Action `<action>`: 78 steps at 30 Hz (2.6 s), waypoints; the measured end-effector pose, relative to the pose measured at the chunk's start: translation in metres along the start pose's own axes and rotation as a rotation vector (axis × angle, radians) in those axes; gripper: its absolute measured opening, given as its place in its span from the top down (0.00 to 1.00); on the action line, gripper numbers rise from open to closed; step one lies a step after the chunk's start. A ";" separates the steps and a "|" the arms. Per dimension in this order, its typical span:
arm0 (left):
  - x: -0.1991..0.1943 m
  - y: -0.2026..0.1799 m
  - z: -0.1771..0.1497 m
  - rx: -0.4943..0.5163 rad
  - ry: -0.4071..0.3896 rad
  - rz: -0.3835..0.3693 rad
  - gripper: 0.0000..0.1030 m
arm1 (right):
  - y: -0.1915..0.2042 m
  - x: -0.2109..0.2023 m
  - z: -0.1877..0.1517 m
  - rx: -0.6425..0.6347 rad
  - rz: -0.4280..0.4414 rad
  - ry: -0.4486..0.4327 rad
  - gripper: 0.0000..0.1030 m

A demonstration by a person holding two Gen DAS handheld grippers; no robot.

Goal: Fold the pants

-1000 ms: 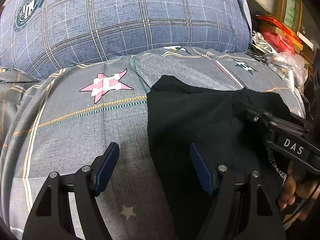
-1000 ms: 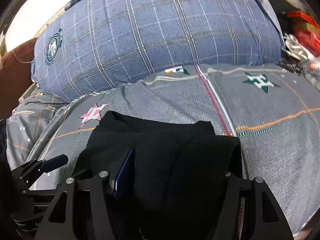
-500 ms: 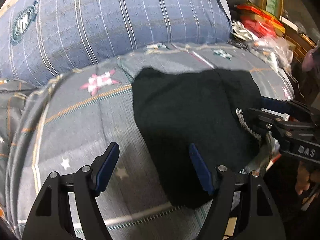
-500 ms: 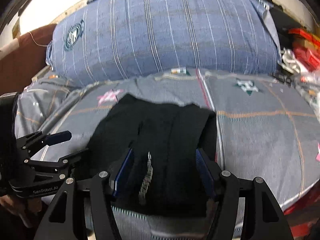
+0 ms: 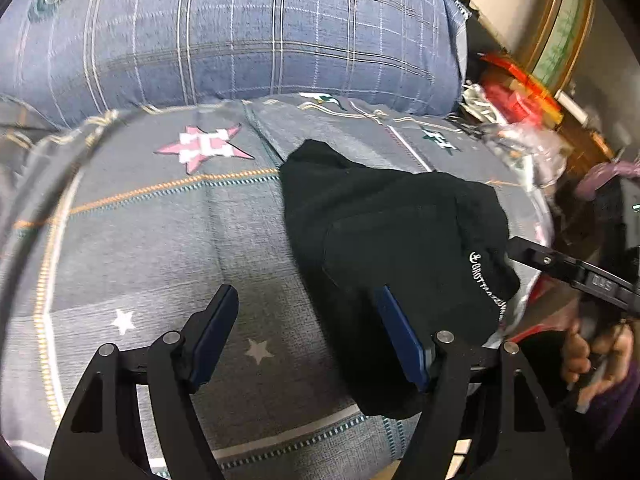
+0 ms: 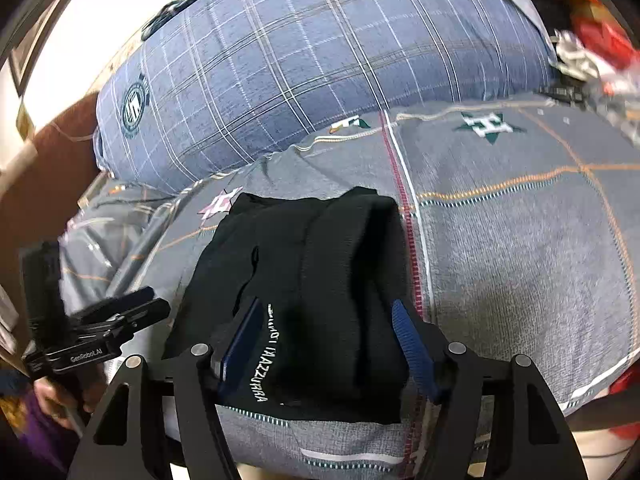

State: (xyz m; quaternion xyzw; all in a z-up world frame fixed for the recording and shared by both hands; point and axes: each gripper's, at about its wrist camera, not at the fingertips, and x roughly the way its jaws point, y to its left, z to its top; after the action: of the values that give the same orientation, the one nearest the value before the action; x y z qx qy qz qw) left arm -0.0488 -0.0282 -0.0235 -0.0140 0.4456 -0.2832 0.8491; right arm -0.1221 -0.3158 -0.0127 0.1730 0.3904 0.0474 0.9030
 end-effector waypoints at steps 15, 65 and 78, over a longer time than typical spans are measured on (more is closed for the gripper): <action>0.025 -0.012 -0.006 0.019 0.116 -0.250 0.29 | -0.033 0.031 -0.002 0.109 0.027 0.062 0.22; 0.028 0.010 -0.002 -0.135 0.080 -0.206 0.41 | -0.007 0.042 -0.002 -0.001 0.119 0.035 0.54; 0.036 -0.004 -0.006 -0.104 0.076 -0.305 0.66 | -0.010 0.055 -0.003 0.028 0.102 0.073 0.44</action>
State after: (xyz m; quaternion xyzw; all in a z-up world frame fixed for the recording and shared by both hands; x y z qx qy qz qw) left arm -0.0399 -0.0478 -0.0529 -0.1148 0.4843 -0.3856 0.7769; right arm -0.0871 -0.3120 -0.0560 0.2032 0.4145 0.0944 0.8820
